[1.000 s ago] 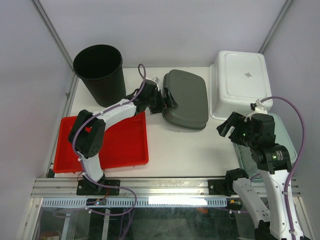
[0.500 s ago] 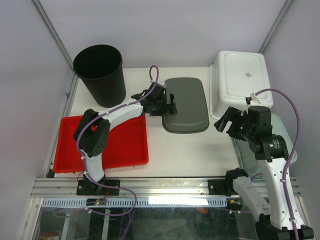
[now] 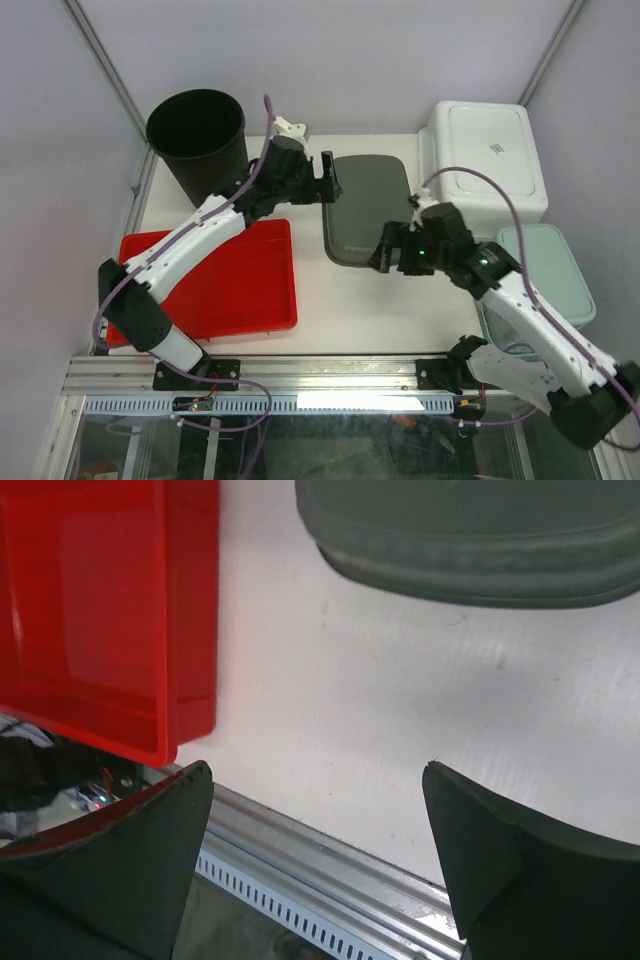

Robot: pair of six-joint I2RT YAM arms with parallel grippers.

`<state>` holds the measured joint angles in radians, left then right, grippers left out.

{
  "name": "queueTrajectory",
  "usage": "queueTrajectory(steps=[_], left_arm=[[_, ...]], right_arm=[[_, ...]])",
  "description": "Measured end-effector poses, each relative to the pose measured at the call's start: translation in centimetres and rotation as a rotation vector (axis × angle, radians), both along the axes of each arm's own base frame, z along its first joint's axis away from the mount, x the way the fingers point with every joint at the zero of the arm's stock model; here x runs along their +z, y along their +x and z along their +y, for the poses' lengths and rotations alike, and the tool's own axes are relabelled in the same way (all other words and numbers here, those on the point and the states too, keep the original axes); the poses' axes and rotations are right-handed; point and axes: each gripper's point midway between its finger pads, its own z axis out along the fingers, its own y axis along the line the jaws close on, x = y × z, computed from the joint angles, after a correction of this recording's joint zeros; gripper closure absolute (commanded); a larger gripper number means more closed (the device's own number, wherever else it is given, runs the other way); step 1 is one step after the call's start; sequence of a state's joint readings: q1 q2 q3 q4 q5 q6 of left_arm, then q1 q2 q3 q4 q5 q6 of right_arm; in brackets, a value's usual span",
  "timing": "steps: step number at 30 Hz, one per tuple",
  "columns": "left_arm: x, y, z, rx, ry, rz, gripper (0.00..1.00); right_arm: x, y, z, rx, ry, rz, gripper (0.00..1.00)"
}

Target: Turn the large container upside down

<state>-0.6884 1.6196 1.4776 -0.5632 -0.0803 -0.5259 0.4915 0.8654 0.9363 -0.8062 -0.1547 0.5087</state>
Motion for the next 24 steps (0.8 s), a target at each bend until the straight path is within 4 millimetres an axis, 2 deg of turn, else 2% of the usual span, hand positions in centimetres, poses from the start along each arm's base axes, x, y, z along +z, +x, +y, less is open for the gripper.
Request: queueTrajectory(steps=[3,5,7,10,14,19,24], left_arm=[[5.9,-0.7,1.9,0.038,-0.038,-0.116,0.01],[9.2,-1.5,3.7,0.077,-0.058,-0.183,0.01],[11.9,-2.4,5.6,0.119,-0.074,-0.238,0.01],[14.1,-3.3,7.9,0.176,-0.081,-0.284,0.01],[14.5,-3.9,9.8,0.225,-0.059,-0.295,0.01],[12.7,-3.9,10.5,0.245,-0.013,-0.263,0.01],[11.3,-4.0,10.8,0.25,0.02,-0.237,0.01]], right_arm=[[-2.8,-0.2,4.2,0.105,-0.071,0.052,0.09],[-5.4,-0.2,6.5,0.152,-0.129,0.102,0.09],[-7.9,-0.1,8.1,0.173,-0.183,0.146,0.09],[-10.8,0.6,9.7,0.165,-0.252,0.198,0.1],[-12.5,3.1,11.4,0.104,-0.295,0.207,0.22],[-12.7,6.0,13.0,0.031,-0.304,0.181,0.31],[-12.7,6.7,12.4,-0.027,-0.322,0.157,0.33]])
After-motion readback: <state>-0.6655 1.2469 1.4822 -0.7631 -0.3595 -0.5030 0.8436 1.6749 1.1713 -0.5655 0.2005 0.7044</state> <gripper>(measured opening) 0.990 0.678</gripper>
